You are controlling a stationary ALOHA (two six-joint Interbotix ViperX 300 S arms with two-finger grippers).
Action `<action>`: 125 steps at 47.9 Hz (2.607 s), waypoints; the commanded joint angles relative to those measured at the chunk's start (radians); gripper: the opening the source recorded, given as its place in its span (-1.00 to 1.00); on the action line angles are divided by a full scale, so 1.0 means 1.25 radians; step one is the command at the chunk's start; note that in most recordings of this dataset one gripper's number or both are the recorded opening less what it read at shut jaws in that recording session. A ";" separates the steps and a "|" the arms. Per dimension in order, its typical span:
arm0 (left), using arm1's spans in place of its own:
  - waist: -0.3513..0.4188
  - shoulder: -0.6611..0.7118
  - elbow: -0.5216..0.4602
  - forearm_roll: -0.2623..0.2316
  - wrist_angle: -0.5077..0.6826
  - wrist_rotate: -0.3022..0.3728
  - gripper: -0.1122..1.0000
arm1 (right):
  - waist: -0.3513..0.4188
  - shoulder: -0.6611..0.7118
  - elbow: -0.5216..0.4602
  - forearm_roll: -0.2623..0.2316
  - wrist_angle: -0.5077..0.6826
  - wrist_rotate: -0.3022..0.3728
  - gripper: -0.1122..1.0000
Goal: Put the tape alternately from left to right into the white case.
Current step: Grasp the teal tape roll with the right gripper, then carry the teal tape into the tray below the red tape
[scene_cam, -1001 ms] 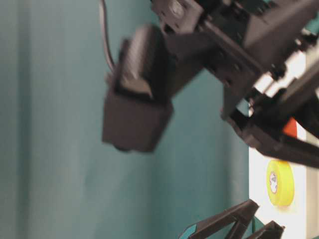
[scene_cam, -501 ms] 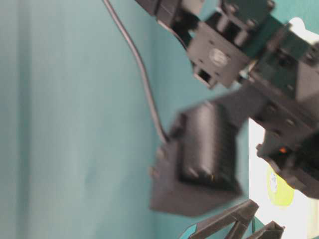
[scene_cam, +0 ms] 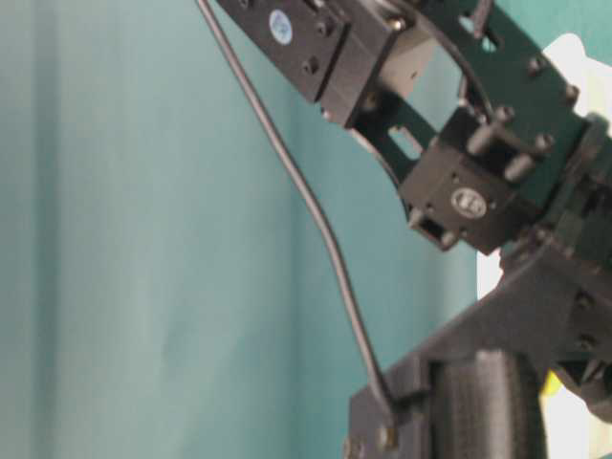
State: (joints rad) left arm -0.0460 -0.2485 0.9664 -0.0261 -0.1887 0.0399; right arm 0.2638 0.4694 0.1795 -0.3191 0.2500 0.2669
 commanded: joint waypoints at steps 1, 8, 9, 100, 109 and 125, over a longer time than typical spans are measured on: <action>-0.001 -0.007 -0.009 0.001 -0.004 0.000 0.92 | -0.002 -0.006 -0.013 -0.002 0.007 0.002 0.48; -0.001 -0.007 -0.009 0.001 -0.004 0.000 0.92 | -0.002 -0.006 -0.015 -0.005 0.007 0.002 0.29; -0.001 -0.007 -0.010 0.001 -0.004 0.000 0.92 | -0.002 -0.007 -0.015 -0.005 0.009 0.002 0.26; 0.002 -0.007 -0.007 0.001 -0.004 -0.001 0.92 | -0.072 -0.259 0.161 -0.015 0.059 0.002 -0.75; 0.002 -0.007 -0.007 0.001 -0.004 -0.001 0.92 | -0.128 -0.260 0.162 -0.040 0.058 0.002 -0.75; 0.002 -0.007 -0.006 0.001 -0.004 -0.001 0.92 | -0.237 -0.259 0.162 -0.079 0.052 0.002 -0.75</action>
State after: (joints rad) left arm -0.0445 -0.2485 0.9664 -0.0261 -0.1871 0.0383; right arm -0.0092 0.1887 0.3912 -0.4096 0.3267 0.2684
